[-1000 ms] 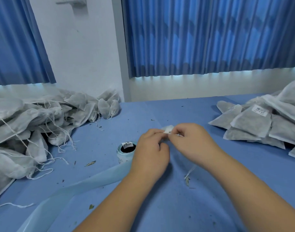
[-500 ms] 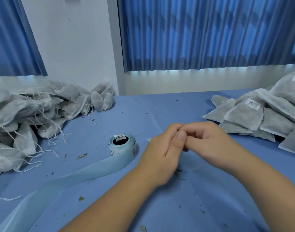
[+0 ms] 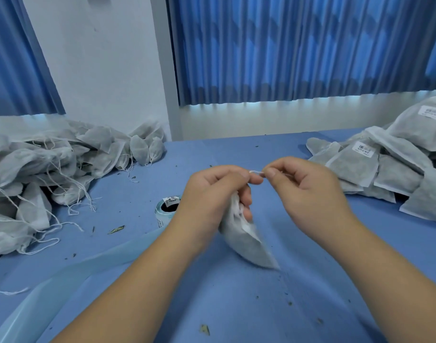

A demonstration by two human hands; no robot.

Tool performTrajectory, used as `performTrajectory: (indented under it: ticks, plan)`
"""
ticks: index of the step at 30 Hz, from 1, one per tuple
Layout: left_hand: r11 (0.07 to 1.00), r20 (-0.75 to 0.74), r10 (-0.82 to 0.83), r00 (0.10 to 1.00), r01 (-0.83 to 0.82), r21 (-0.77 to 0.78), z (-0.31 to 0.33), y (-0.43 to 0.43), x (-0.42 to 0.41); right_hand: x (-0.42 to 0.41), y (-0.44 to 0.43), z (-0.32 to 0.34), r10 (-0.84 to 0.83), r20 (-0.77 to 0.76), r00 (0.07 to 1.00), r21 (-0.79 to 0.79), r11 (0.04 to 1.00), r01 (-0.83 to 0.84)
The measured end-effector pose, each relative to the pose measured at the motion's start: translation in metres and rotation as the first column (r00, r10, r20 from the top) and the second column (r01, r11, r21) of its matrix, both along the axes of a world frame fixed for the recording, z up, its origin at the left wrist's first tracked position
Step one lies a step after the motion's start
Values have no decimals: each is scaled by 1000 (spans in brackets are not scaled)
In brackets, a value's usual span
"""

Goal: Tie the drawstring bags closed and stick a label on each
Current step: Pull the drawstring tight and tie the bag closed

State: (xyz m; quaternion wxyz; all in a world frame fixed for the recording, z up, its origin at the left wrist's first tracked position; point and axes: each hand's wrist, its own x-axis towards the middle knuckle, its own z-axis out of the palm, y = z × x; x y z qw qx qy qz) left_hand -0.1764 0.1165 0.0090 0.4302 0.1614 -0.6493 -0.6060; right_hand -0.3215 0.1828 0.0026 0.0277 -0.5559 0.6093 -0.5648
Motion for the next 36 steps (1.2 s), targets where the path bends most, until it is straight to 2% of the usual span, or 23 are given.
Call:
performTrajectory:
  ticks: [2, 6, 10, 12, 14, 20, 23, 25, 27, 28, 29, 31, 32, 34, 36]
  plan:
    - [999, -22, -18, 1000, 19, 38, 3, 1, 2, 9, -2, -4, 36, -41, 998, 40, 999, -35]
    - [992, 57, 129, 990, -129, 2, 2, 0, 2, 16, 1, -6, 122, -144, 982, 125, 987, -105]
    - [931, 192, 288, 938, -228, -285, 1, -5, 3, 14, 7, -2, 201, -178, 963, 188, 968, -168]
    - [879, 276, 337, 900, -195, -435, 0, -6, 4, 13, 10, 1, 226, -133, 965, 165, 965, -203]
    - [870, 351, 320, 880, -127, -476, 0, -7, 6, 11, 12, 4, 235, -50, 971, 120, 966, -228]
    - [957, 452, 48, 891, 88, -277, 8, -8, 16, 4, 15, 14, 183, 120, 976, 35, 981, -189]
    - [979, 405, -187, 895, 206, -2, 10, -8, 17, 7, 11, 11, 194, 170, 966, 70, 976, -208]
    - [946, 334, -312, 890, 259, 195, 9, -10, 16, 9, 8, 6, 216, 177, 960, 150, 958, -243]
    - [892, 258, -383, 887, 282, 355, 4, -14, 15, 8, 4, 1, 186, 133, 973, 301, 928, -219]
    - [862, 220, -399, 890, 282, 422, 2, -16, 14, 6, 3, -3, 161, 58, 985, 374, 911, -171]
    - [836, 190, -404, 895, 277, 473, 0, -19, 14, 3, 1, -6, 125, -73, 990, 433, 898, -81]
    - [805, 161, -402, 901, 264, 531, -3, -23, 14, -1, 0, -10, 78, -337, 938, 498, 861, 107]
    - [799, 159, -401, 902, 260, 543, -4, -24, 14, -3, -1, -11, 61, -389, 919, 494, 856, 152]
    - [795, 167, -403, 900, 254, 550, -6, -26, 14, -3, 0, -8, 23, -335, 942, 399, 909, 119]
    - [801, 185, -404, 896, 248, 545, -7, -26, 14, 1, 2, -2, 30, -170, 985, 233, 972, 10]
